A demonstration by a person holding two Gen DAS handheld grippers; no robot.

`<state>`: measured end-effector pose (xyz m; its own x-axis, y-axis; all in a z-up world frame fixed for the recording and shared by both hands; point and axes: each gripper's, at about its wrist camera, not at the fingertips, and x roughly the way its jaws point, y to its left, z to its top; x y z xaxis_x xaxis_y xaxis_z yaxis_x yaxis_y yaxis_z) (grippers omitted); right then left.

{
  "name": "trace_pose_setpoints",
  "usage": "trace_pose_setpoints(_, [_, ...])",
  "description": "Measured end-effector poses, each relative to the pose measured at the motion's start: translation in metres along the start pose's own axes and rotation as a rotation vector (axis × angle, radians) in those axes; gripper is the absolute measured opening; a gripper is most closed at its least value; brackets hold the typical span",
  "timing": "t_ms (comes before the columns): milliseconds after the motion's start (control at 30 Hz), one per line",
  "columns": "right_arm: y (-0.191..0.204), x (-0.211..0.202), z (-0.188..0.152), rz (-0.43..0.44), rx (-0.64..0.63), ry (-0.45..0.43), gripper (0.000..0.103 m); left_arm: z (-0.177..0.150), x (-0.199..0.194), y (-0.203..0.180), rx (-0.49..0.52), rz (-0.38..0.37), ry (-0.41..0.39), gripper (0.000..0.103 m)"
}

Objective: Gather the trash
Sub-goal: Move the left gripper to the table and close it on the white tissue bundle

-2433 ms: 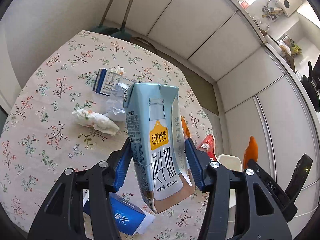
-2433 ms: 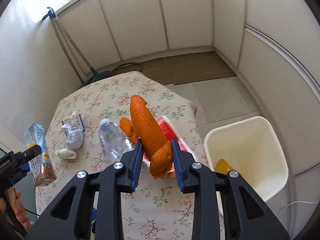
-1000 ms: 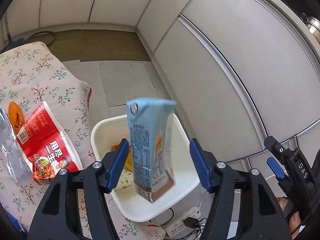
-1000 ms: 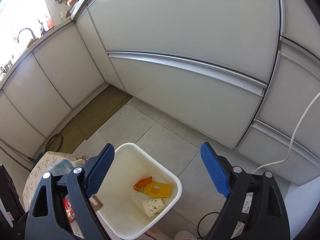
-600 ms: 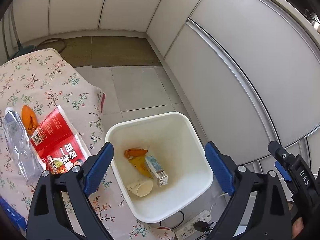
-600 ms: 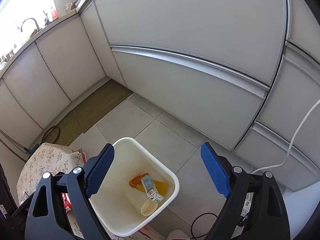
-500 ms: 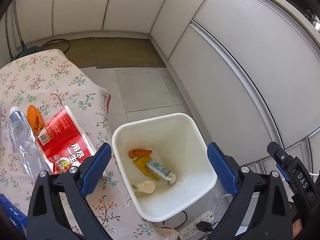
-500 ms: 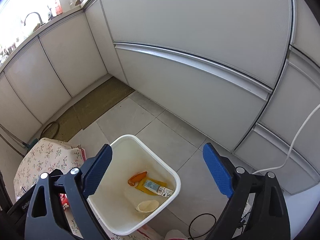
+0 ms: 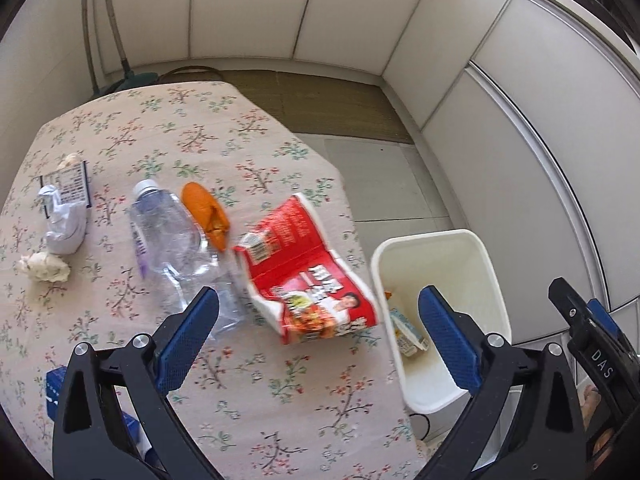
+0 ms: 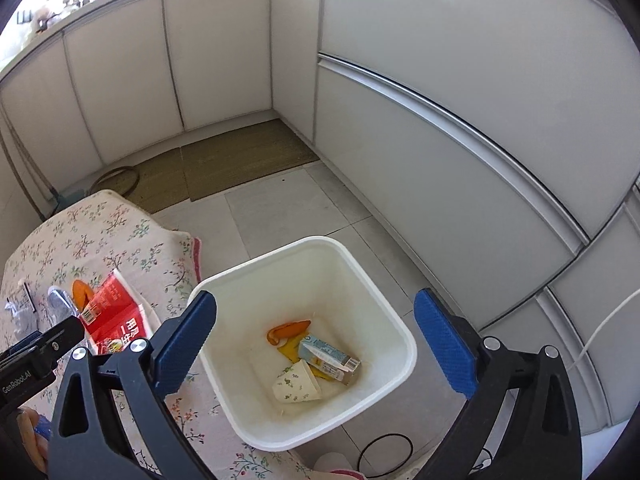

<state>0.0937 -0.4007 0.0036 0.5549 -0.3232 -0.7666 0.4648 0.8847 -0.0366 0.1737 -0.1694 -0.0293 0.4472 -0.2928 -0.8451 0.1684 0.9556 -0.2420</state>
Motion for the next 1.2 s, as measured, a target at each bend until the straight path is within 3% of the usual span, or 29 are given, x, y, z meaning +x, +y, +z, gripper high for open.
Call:
trace_pose_setpoints(333, [0.104, -0.009, -0.014, 0.073, -0.17, -0.008, 0.096, 0.0, -0.016, 0.127, -0.232, 0.098, 0.021, 0.096])
trace_pose_setpoints(633, [0.177, -0.012, -0.03, 0.133, -0.282, 0.006, 0.096, -0.012, -0.026, 0.246, -0.582, 0.121, 0.011, 0.096])
trace_pose_setpoints(767, [0.2, -0.01, -0.038, 0.181, -0.298, 0.033, 0.096, -0.021, -0.025, 0.291, -0.782, 0.052, -0.004, 0.095])
trace_pose_setpoints(833, [0.207, -0.01, -0.041, 0.201, -0.3, 0.042, 0.096, -0.028, -0.018, 0.311, -0.905, -0.019, 0.003, 0.09])
trace_pose_setpoints(900, [0.213, -0.008, -0.042, 0.226, -0.29, 0.056, 0.096, -0.033, -0.009, 0.323, -1.0, -0.081, 0.015, 0.079])
trace_pose_setpoints(1000, [0.218, -0.006, -0.043, 0.261, -0.268, 0.081, 0.096, -0.035, 0.001, 0.328, -1.042, -0.08, 0.022, 0.068])
trace_pose_setpoints(1200, [0.23, -0.003, -0.045, 0.286, -0.274, 0.097, 0.096, -0.022, 0.013, 0.325, -1.008, -0.003, 0.01, 0.061])
